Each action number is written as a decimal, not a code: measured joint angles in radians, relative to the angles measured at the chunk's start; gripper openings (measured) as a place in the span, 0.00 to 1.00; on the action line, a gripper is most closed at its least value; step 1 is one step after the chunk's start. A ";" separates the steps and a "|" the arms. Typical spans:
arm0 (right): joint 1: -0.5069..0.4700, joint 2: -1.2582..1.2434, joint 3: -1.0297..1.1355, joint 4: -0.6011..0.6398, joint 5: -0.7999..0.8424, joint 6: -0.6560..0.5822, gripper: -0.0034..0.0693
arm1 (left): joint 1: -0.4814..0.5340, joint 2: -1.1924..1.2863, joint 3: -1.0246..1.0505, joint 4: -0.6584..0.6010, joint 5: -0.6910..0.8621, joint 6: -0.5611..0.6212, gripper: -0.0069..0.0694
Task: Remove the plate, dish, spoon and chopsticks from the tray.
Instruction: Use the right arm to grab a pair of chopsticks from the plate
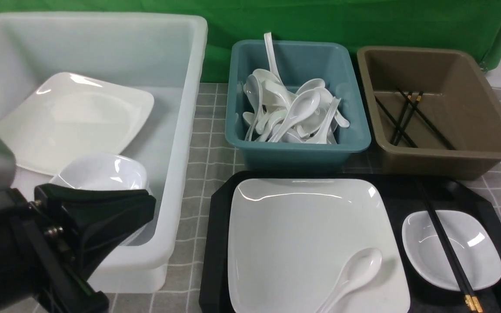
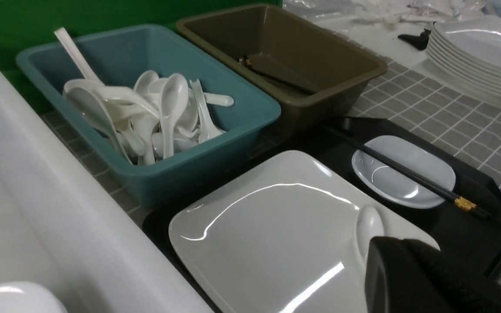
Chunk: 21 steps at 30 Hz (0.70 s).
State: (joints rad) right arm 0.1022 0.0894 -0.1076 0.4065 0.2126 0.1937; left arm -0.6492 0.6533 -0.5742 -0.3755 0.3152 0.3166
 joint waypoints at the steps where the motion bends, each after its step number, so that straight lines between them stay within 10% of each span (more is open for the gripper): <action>1: 0.014 0.063 -0.075 -0.001 0.058 -0.064 0.28 | 0.000 -0.004 0.000 0.000 -0.002 0.000 0.10; 10: 0.042 0.710 -0.543 -0.168 0.527 -0.268 0.27 | 0.000 -0.033 -0.001 0.008 -0.017 0.001 0.10; 21: 0.043 1.237 -0.723 -0.231 0.580 -0.294 0.44 | 0.000 -0.212 -0.004 0.018 0.087 0.002 0.10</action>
State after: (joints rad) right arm 0.1451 1.3260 -0.8303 0.1751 0.7930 -0.1004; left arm -0.6492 0.4417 -0.5779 -0.3571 0.4022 0.3188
